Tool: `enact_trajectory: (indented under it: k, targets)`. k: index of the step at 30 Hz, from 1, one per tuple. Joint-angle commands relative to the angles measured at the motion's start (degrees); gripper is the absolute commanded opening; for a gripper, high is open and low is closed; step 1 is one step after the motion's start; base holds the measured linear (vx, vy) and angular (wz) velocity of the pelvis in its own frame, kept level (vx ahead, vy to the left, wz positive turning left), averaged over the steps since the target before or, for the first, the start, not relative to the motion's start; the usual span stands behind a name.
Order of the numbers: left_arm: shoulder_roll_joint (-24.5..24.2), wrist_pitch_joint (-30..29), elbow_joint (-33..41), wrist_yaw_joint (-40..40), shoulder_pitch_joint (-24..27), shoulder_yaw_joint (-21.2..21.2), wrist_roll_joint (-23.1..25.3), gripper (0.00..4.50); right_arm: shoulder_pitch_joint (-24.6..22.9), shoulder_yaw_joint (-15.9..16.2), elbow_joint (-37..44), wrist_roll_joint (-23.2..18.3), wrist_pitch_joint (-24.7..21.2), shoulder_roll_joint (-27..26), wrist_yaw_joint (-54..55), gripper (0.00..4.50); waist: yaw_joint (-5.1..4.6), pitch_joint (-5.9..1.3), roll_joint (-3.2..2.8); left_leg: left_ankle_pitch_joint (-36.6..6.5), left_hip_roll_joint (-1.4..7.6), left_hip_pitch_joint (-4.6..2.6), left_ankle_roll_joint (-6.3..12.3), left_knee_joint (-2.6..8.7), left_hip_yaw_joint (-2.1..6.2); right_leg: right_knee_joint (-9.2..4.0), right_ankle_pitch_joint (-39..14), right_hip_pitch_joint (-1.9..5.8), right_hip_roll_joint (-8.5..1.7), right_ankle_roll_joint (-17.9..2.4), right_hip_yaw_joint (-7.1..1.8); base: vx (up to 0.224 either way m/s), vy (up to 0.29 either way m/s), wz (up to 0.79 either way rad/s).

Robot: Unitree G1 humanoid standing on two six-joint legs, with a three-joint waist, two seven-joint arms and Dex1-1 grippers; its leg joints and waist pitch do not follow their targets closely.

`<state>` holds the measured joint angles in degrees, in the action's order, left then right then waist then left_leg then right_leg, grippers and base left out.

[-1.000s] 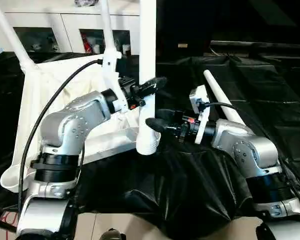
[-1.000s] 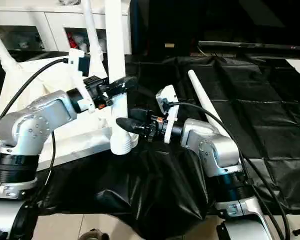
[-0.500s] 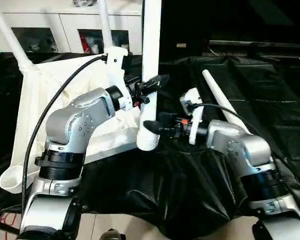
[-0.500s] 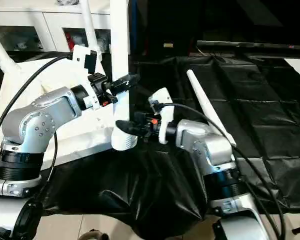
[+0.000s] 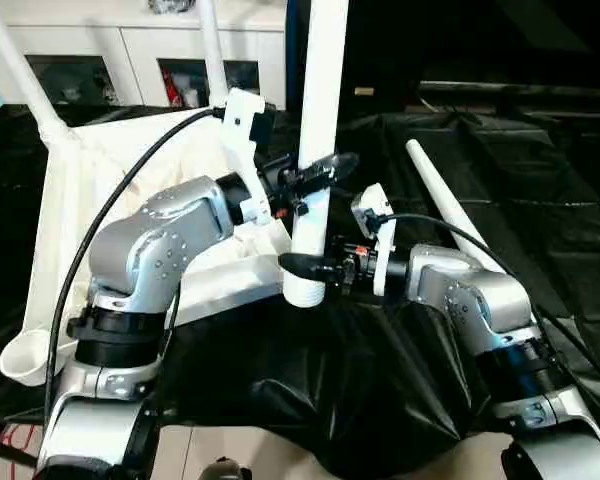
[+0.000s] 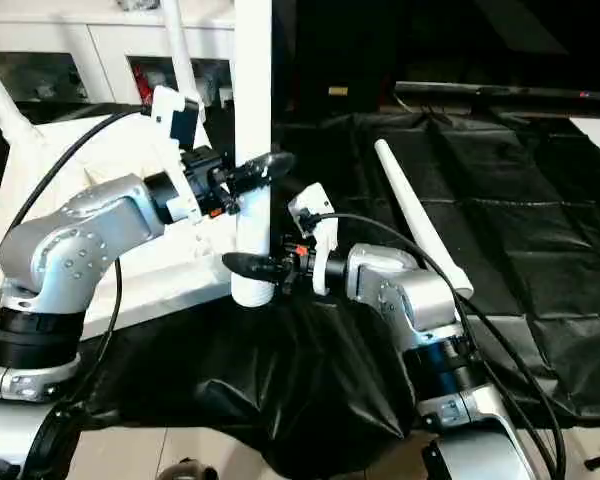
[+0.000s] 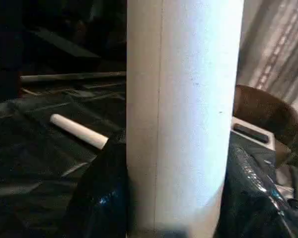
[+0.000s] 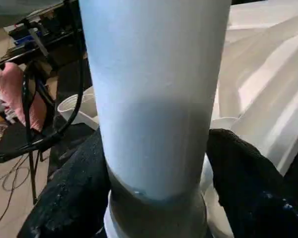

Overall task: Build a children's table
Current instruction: Pick table leg

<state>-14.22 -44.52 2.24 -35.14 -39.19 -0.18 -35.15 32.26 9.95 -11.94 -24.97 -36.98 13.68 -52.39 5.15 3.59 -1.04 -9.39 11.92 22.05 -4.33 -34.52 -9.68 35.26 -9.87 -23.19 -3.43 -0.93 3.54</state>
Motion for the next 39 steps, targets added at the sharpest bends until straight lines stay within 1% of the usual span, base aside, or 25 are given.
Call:
enact_trajectory:
  k: [1,3,4,6,7,8,9,10,14,15,16,22,23,24,26,28,29,30,31,32,34,36,37,38,39]
  targets:
    - [-0.86,-1.33,2.15,-3.07,0.48,-1.47,-1.4,1.83,1.42,-0.09,-0.56,0.44,0.04,1.04,-0.29,3.05,0.05,-4.57,0.66,-8.25,0.72,-0.8,0.24,3.49,-0.08,-3.84,-12.49,3.17,-3.64,-9.15,-2.31,0.0,0.0,0.0]
    - [-1.25,-1.4,2.28,-3.84,0.68,-1.84,-1.36,1.83,1.43,0.08,-0.42,0.46,0.02,1.43,-0.97,3.05,0.04,-4.55,0.66,-8.03,0.73,-0.81,0.3,3.5,-0.07,-3.84,-12.3,3.14,-3.62,-9.16,-2.31,0.0,0.0,0.0]
    - [-1.33,-1.39,2.23,-3.96,0.71,-1.86,-1.33,1.83,1.44,0.12,-0.35,0.47,-0.02,1.56,-1.26,2.76,0.05,-4.59,0.63,-7.94,0.71,-0.84,0.33,3.44,-0.12,-3.8,-11.87,3.13,-3.6,-9.2,-2.35,0.0,0.0,0.0]
    - [-1.65,-1.53,1.71,-4.4,0.56,-1.84,-1.36,1.83,1.51,0.32,-0.31,0.54,-0.01,1.97,-2.31,2.69,0.02,-4.55,0.85,-8.0,0.71,-0.83,0.34,3.49,-0.13,-3.85,-12.1,3.16,-3.61,-9.2,-2.32,0.0,0.0,0.0]
    - [-1.7,-1.57,1.6,-4.61,0.53,-1.84,-1.38,1.83,1.49,0.56,-0.24,0.67,0.04,2.15,-2.72,2.5,0.03,-4.57,0.73,-8.13,0.73,-0.83,0.3,3.49,-0.08,-3.8,-12.21,3.19,-3.63,-9.17,-2.31,0.0,0.0,0.0]
    - [-1.7,-1.57,1.6,-4.61,0.53,-1.84,-1.38,1.83,1.49,0.56,-0.24,0.67,0.04,2.15,-2.72,2.5,0.01,-4.57,0.74,-8.08,0.74,-0.83,0.29,3.48,-0.09,-3.8,-12.12,3.17,-3.61,-9.15,-2.31,0.0,0.0,0.0]
    - [-1.81,-1.61,1.54,-4.96,0.49,-1.97,-1.37,1.83,1.45,0.88,-0.15,0.79,0.12,2.36,-3.26,2.35,-0.01,-4.54,0.88,-8.04,0.73,-0.81,0.31,3.51,-0.11,-3.85,-12.14,3.18,-3.6,-9.13,-2.31,0.0,0.0,0.0]
    - [-1.99,-1.66,1.59,-5.26,0.51,-2.12,-1.35,1.83,1.32,1.23,0.06,0.8,0.06,2.5,-3.72,2.35,0.05,-4.58,0.79,-8.0,0.75,-0.86,0.29,3.48,-0.1,-3.8,-11.98,3.14,-3.62,-9.2,-2.32,0.0,0.0,0.0]
    - [-2.03,-1.64,1.49,-5.39,0.45,-2.12,-1.22,1.83,1.24,1.61,0.2,0.79,0.0,2.64,-4.17,2.03,0.04,-4.62,0.89,-7.95,0.74,-0.83,0.22,3.47,-0.1,-3.76,-11.76,3.2,-3.65,-9.26,-2.35,0.0,0.0,0.0]
    - [-1.98,-1.62,1.41,-5.36,0.42,-2.06,-1.18,1.83,1.22,1.68,0.17,0.87,0.07,2.65,-4.26,2.03,0.02,-4.63,1.17,-7.76,0.75,-0.81,0.3,3.48,-0.13,-3.76,-11.56,3.23,-3.63,-9.3,-2.35,0.0,0.0,0.0]
    - [-1.94,-1.57,1.18,-5.43,0.3,-1.98,-1.04,1.83,1.31,1.72,-0.07,1.1,0.27,2.6,-4.43,1.98,0.07,-4.62,0.97,-7.66,0.74,-0.82,0.31,3.47,-0.1,-3.7,-11.51,3.18,-3.64,-9.37,-2.32,0.0,0.0,0.0]
    - [-2.1,-0.67,0.53,-4.61,0.55,-1.55,0.0,1.83,1.44,1.32,-0.46,1.35,0.78,2.48,-3.82,1.94,0.04,-4.64,0.92,-8.07,0.73,-0.88,0.12,3.46,-0.09,-3.74,-11.27,3.2,-3.6,-9.53,-2.32,0.0,0.0,0.0]
    - [-2.14,-0.56,0.44,-4.52,0.58,-1.52,0.13,1.83,1.43,1.28,-0.47,1.35,0.79,2.48,-3.78,1.94,0.05,-4.65,0.74,-7.97,0.75,-0.86,0.12,3.47,-0.04,-3.67,-11.06,3.21,-3.59,-9.57,-2.32,0.0,0.0,0.0]
    - [-2.19,-0.38,0.29,-4.37,0.63,-1.46,0.35,1.83,1.42,1.24,-0.49,1.35,0.81,2.5,-3.74,1.94,0.0,-4.62,0.87,-8.14,0.7,-0.84,0.09,3.47,-0.08,-3.75,-11.11,3.21,-3.55,-9.52,-2.31,0.0,0.0,0.0]
    - [-2.27,-0.17,0.13,-4.1,0.87,-1.17,0.57,1.83,1.23,1.05,-0.4,1.34,0.91,2.5,-3.7,1.93,-0.01,-4.66,0.86,-8.29,0.75,-0.88,0.0,3.49,-0.05,-3.72,-11.14,3.22,-3.58,-9.56,-2.31,0.0,0.0,0.0]
    - [-1.65,1.1,-0.44,-2.1,0.97,0.07,1.41,1.83,1.04,0.71,-0.3,1.33,0.86,2.44,-3.66,1.93,-0.01,-4.65,0.85,-8.23,0.74,-0.84,-0.01,3.46,-0.06,-3.72,-10.66,3.25,-3.57,-9.67,-2.32,0.0,0.0,0.0]
    - [-1.19,1.37,-0.93,-1.37,0.78,0.87,1.25,2.39,1.01,0.59,-0.3,1.3,0.84,2.36,-3.59,1.93,0.03,-4.69,0.84,-8.06,0.73,-0.84,0.06,3.45,-0.05,-3.69,-10.47,3.29,-3.59,-9.73,-2.32,0.0,0.0,0.0]
    - [-0.28,1.55,-1.91,-0.24,0.33,2.41,0.56,2.53,0.98,0.37,-0.32,1.23,0.82,2.19,-3.44,1.93,0.02,-4.7,0.76,-8.01,0.66,-0.85,0.07,3.39,-0.12,-3.68,-10.27,3.25,-3.53,-9.8,-2.33,0.0,0.0,0.0]
    - [-0.05,1.33,-2.03,-0.42,0.25,2.94,-0.17,2.53,0.97,0.31,-0.32,1.2,0.83,2.13,-3.39,1.93,-0.01,-4.69,0.81,-7.95,0.65,-0.83,0.15,3.37,-0.14,-3.74,-10.02,3.25,-3.48,-9.85,-2.34,0.0,0.0,0.0]
    - [0.84,1.64,-1.94,-1.76,0.12,4.87,-2.92,2.53,0.88,-0.07,-0.27,0.92,0.96,1.82,-3.13,1.93,0.02,-4.71,0.83,-7.91,0.55,-0.78,0.09,3.35,-0.13,-3.69,-9.94,3.34,-3.53,-10.03,-2.3,0.0,0.0,0.0]
    - [1.49,4.02,-2.4,-1.17,-0.16,5.66,-2.53,2.89,0.8,-0.4,-0.2,0.76,1.17,1.6,-2.79,1.91,0.11,-4.73,0.83,-8.2,0.68,-0.83,0.14,3.41,-0.03,-3.83,-10.35,3.34,-3.63,-10.2,-2.27,0.0,0.0,0.0]
    - [1.77,7.41,-2.84,-1.67,-0.29,5.6,-1.46,2.91,0.71,-0.79,-0.14,0.57,1.51,1.27,-2.37,1.91,0.07,-4.78,0.75,-8.14,0.74,-0.85,0.28,3.42,0.0,-3.7,-9.61,3.32,-3.55,-10.14,-2.29,0.0,0.0,0.0]
    - [2.67,9.0,-3.18,-1.48,-0.49,6.6,-2.04,2.91,0.69,-1.33,-0.2,0.35,1.98,0.86,-1.86,1.91,0.04,-4.73,0.8,-8.21,0.72,-0.82,0.41,3.44,-0.04,-3.74,-9.5,3.32,-3.57,-10.12,-2.29,0.0,0.0,0.0]
    - [3.63,10.71,-3.5,-0.91,-0.71,7.61,-2.45,2.91,0.7,-1.96,-0.32,-0.01,2.48,0.37,-1.31,1.91,0.07,-4.74,0.65,-8.16,0.68,-0.79,0.4,3.39,-0.03,-3.74,-9.41,3.33,-3.62,-10.23,-2.31,0.0,0.0,0.0]
    - [3.63,10.71,-3.5,-0.91,-0.71,7.61,-2.45,2.91,0.7,-1.96,-0.32,-0.01,2.48,0.37,-1.31,1.91,0.07,-4.78,0.78,-8.12,0.73,-0.79,0.33,3.4,-0.04,-3.76,-9.37,3.41,-3.72,-10.31,-2.3,0.0,0.0,0.0]
